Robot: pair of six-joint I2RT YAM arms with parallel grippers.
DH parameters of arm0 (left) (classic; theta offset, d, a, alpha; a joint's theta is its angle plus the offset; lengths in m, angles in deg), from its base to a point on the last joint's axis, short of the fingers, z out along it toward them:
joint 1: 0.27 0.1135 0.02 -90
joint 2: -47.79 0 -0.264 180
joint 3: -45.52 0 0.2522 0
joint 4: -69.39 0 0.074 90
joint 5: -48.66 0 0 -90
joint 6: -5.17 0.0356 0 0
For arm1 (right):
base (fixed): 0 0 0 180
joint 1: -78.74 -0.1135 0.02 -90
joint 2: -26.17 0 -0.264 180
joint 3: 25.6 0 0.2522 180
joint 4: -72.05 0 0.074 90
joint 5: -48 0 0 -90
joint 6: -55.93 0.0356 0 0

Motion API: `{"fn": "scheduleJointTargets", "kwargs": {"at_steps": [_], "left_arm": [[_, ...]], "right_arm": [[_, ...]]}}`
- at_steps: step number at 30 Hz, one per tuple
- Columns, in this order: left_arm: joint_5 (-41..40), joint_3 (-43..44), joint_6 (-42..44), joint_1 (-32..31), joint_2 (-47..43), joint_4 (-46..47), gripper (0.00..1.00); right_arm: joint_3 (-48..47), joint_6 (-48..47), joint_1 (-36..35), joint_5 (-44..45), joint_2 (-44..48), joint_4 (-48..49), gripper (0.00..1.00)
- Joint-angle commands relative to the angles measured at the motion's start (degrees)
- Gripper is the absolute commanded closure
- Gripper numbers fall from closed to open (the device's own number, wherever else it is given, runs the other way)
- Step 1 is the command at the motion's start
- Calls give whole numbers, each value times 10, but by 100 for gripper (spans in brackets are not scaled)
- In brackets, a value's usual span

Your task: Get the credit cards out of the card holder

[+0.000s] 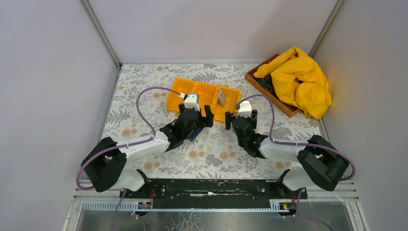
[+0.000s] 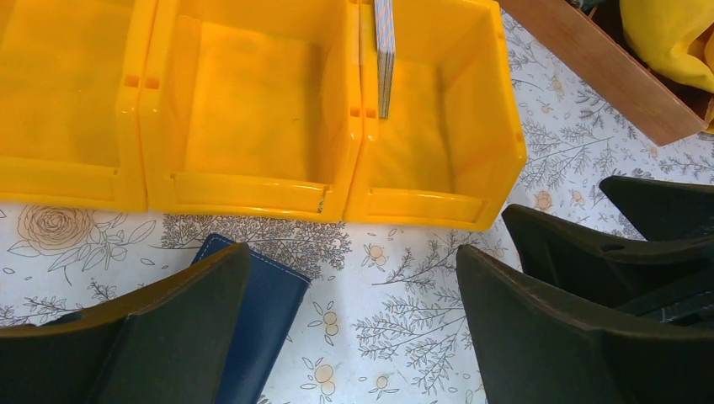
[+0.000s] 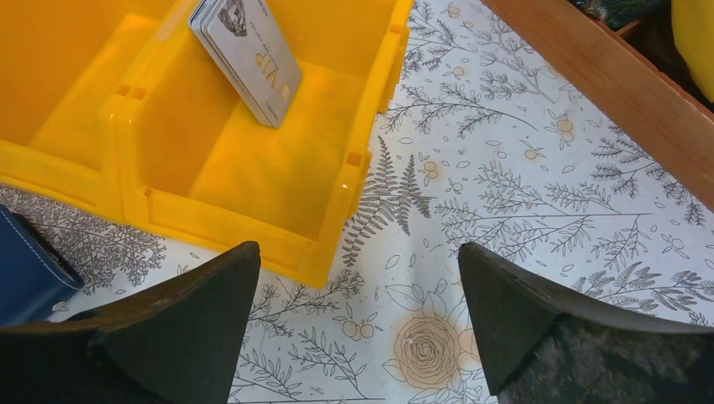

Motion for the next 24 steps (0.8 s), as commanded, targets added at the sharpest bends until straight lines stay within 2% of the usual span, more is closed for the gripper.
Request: {"fn": "scheduleJointTargets", "kwargs": {"at_steps": [1,5,9,13,20,21,24], "left_arm": [[0,-8,4,-1,-7,33,0],[-11,-7,9,-2,-12,28,0],[-9,-22,17,-1,-21,48,0],[-6,-40,19,-1,-39,65,0],[-18,-38,15,-1,-41,57,0],[-22,-37,14,-1,-39,55,0],[-30,-34,12,-1,-33,50,0]], "right_arm": [[-34,11,6,-11,-8,-9,4],[-47,16,8,-22,-23,-26,7],[-54,24,13,-29,-28,-39,37],[-63,35,20,-30,-30,-59,53],[-69,68,50,-79,-34,-86,97],[-74,73,53,-88,-39,-95,100],[-89,82,58,-102,-59,-115,100]]}}
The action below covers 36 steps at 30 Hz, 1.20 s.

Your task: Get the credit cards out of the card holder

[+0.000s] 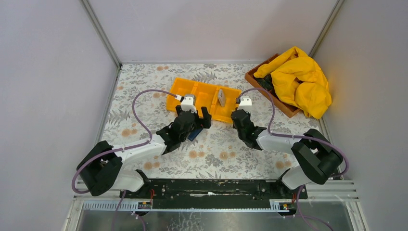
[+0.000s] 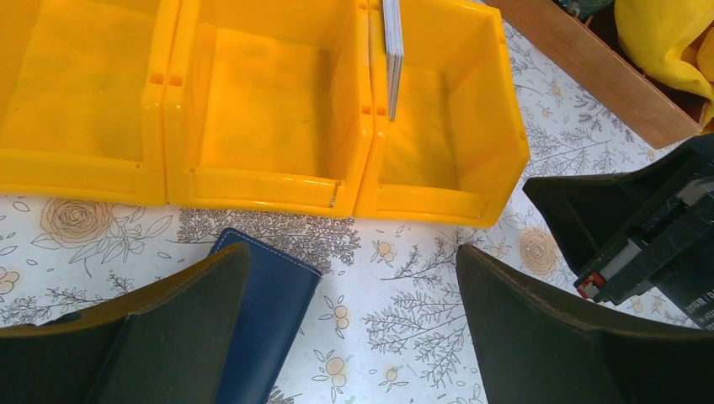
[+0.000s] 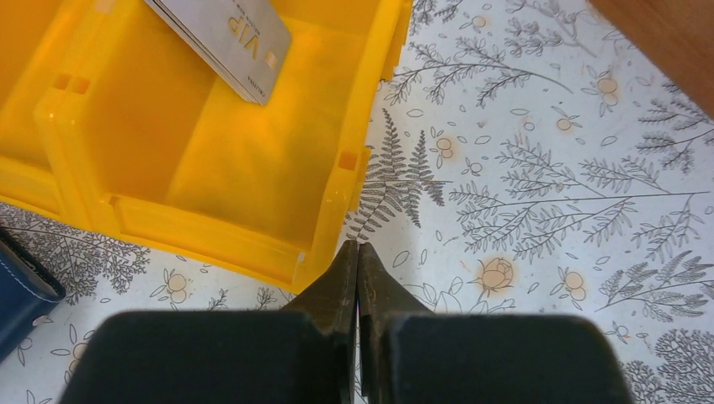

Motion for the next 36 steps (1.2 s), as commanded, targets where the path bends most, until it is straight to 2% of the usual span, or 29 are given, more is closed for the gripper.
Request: {"fn": "scheduleJointTargets", "kwargs": {"at_steps": [1,10,17,22,28,33,34,36], "left_arm": [[-28,4,2,0,1,27,0],[-23,-5,-2,0,-8,38,0],[-22,-3,-1,-1,-5,35,0],[-23,-3,1,-1,-4,37,0],[-23,-3,3,-1,0,39,0],[-25,-3,4,-1,5,40,0],[-26,-3,5,-1,4,40,0],[-31,-4,8,0,6,42,0]], "right_arm": [[-40,29,12,-35,-26,-26,100],[-55,54,32,-123,-57,-36,100],[-57,60,37,-121,-58,-44,100],[-35,60,37,-91,-22,-32,99],[-2,57,37,-20,25,-18,67],[-4,45,37,-10,41,-17,50],[-8,45,37,-8,43,-22,44],[-25,41,37,-7,49,-35,25]]}}
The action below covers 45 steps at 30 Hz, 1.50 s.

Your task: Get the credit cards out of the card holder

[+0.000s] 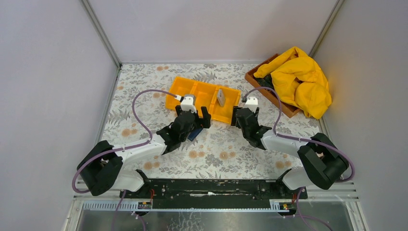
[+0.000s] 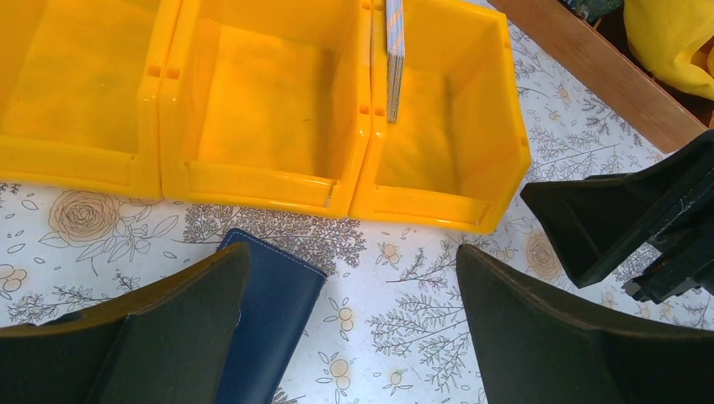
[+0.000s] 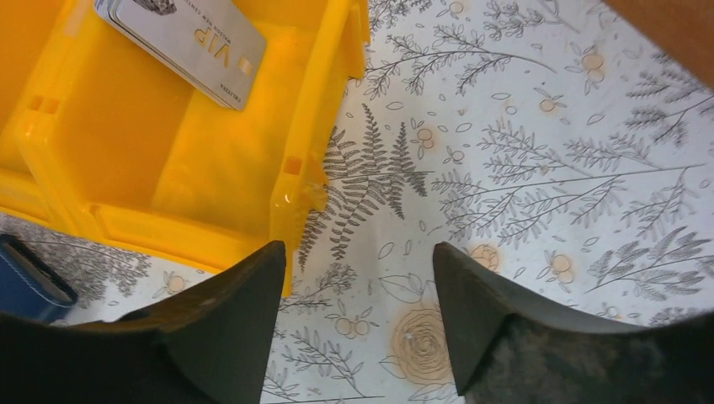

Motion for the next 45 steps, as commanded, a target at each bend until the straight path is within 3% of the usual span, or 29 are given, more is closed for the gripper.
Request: {"fn": "scheduleJointTargets", "kwargs": {"at_steps": [1,9,13,18,22,30,45], "left_arm": [[-25,-4,9,-1,4,41,0],[-32,-11,4,0,-16,41,0],[-51,-17,6,-1,-19,47,0],[-51,-14,9,-1,-14,45,0],[-49,-15,8,0,-18,45,0],[-45,-15,8,-1,-24,43,0],[-36,-12,5,-1,-19,41,0]], "right_arm": [[-40,-6,2,32,25,-10,22],[-185,4,4,51,-14,-120,22],[-266,20,17,42,-62,-180,33],[-320,30,31,35,-104,-221,39],[-340,28,37,26,-128,-235,48],[-373,37,56,6,-181,-263,48],[-338,40,67,-17,-201,-240,51]]}}
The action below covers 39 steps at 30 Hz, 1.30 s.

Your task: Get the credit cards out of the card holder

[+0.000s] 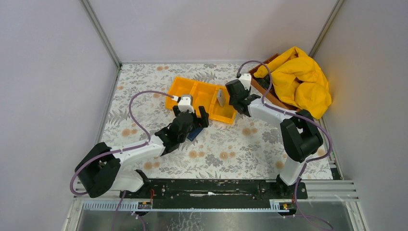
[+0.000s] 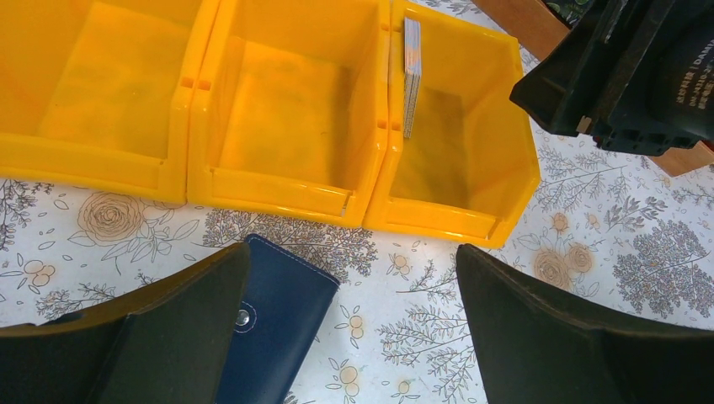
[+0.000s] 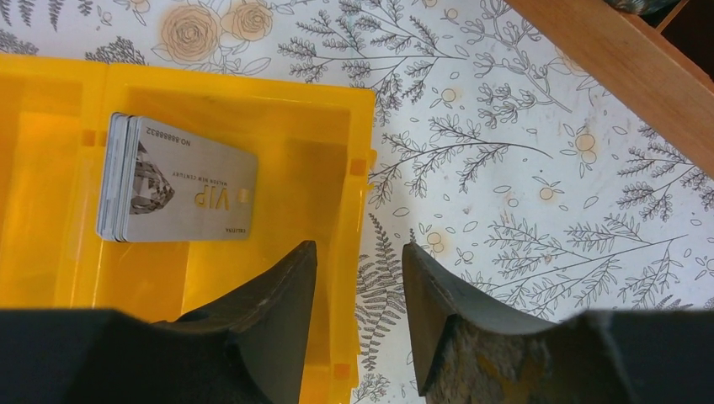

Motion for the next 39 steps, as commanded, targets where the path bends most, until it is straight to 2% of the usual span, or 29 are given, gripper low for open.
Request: {"fn": "scheduleJointTargets", "kwargs": {"at_steps": [1,7,12,24,39], "left_arm": [[-8,0,5,-1,-3,30,0],[-5,2,4,0,-2,28,0],[-5,2,4,-1,-1,28,0],[-3,2,5,0,1,31,0],[-4,0,7,0,2,35,0]], "right_arm": [[-2,-1,1,-13,-9,21,51],[-11,-8,3,-14,-18,19,61],[-14,-9,7,-21,-30,16,65],[-24,-27,14,-15,-46,14,85],[-49,-67,23,-36,-75,41,100]]}}
